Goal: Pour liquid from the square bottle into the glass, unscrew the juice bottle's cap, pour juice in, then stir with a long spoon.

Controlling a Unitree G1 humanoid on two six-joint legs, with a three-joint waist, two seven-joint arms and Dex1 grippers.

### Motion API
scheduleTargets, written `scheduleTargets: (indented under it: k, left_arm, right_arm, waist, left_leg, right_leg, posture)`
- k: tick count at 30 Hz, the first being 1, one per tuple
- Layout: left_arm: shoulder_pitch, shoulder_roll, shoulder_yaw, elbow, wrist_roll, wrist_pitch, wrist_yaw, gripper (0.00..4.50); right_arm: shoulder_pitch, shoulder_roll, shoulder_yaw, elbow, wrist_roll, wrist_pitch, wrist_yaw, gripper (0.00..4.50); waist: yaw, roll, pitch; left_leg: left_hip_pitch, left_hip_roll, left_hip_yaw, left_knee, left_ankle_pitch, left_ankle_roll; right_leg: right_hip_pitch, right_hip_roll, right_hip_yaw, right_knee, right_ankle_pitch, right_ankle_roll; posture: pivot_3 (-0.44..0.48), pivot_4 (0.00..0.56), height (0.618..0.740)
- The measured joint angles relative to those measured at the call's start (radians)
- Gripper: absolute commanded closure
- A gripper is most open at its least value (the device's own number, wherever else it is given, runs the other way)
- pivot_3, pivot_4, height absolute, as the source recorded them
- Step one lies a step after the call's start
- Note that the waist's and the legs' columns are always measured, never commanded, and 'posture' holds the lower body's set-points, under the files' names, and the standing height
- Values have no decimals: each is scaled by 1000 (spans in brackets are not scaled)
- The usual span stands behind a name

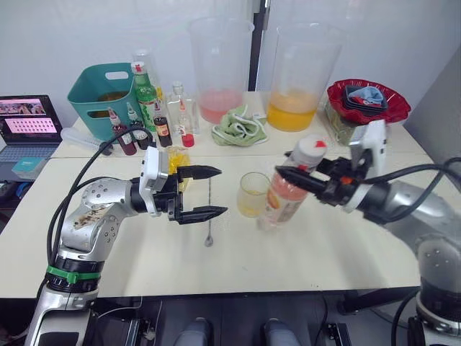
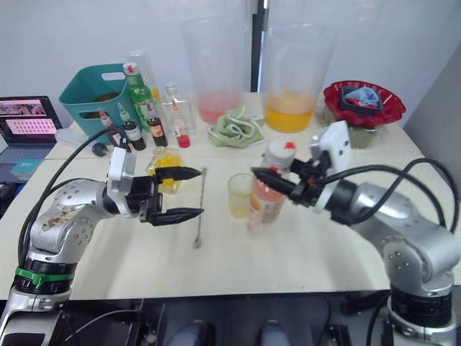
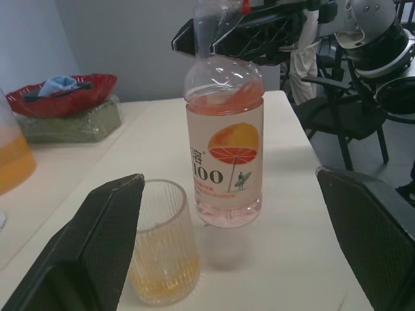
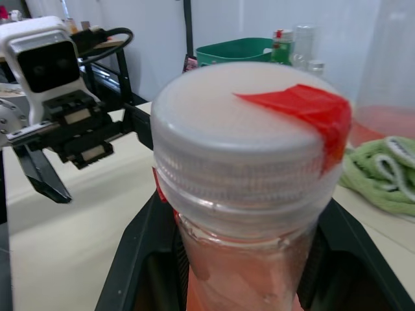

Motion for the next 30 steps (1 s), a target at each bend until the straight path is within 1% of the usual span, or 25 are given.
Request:
scheduleTargets:
  k: [2,4,9,15,17,20,23,26,30]
  left_arm:
    - [0,7,0,9,9,0,-10,0]
    - [-5,9,0,17,17,0,-19,0]
    - [-8,14,0,18,32,-4,-31,0]
    - [-18,27,2,16,42,-19,-26,0]
    - [-18,32,2,15,42,-19,-26,0]
    - [-13,34,10,7,36,-13,-18,0]
    - [1,44,27,-7,22,0,-14,0]
    - [23,65,43,-20,17,14,-16,0]
    - [72,98,60,-75,-24,60,-18,0]
  right_arm:
    - [63,51,55,-23,-15,-11,-26,3101]
    - [105,78,111,-24,-43,-21,-38,3101]
    - [136,102,192,-27,-143,-93,-45,3101]
    - [147,104,242,-28,-205,-153,-16,3102]
    - [145,100,245,-24,-207,-160,-4,2090]
    - [103,65,222,19,-157,-143,54,1078]
    - [47,-17,176,82,-103,-128,162,75]
    - [8,-104,167,144,-86,-133,315,28]
    - [-38,-172,187,215,-89,-175,516,28]
  waist:
    - [2,0,0]
    - [1,0,0]
    - [-2,0,0]
    - [-6,-1,0]
    - [-6,-1,0]
    - [-6,-1,0]
    - [-4,-1,0]
    - [-2,-1,0]
    - [-3,-1,0]
  left_leg:
    - [0,-1,-1,0,0,0]
    - [0,-1,0,0,0,0]
    - [0,-1,-1,0,1,-1]
    - [2,0,-1,0,1,-1]
    - [2,0,-1,0,1,-1]
    - [2,0,0,0,1,-1]
    - [2,1,-1,0,1,-1]
    - [2,1,0,0,0,-1]
    - [2,2,0,0,0,-1]
  right_leg:
    - [0,0,0,0,0,0]
    - [0,-1,0,0,0,0]
    - [0,0,0,1,0,0]
    - [0,1,0,1,0,0]
    - [0,2,0,2,0,0]
    - [0,2,0,1,0,0]
    - [1,1,0,1,0,0]
    - [1,2,-1,0,0,0]
    - [1,1,-1,0,0,0]
  posture:
    - [0,150,740]
    - [0,150,740]
    - [0,150,740]
    - [0,150,740]
    - [0,150,740]
    - [0,150,740]
    - [0,150,740]
    - [0,150,740]
    - [0,150,740]
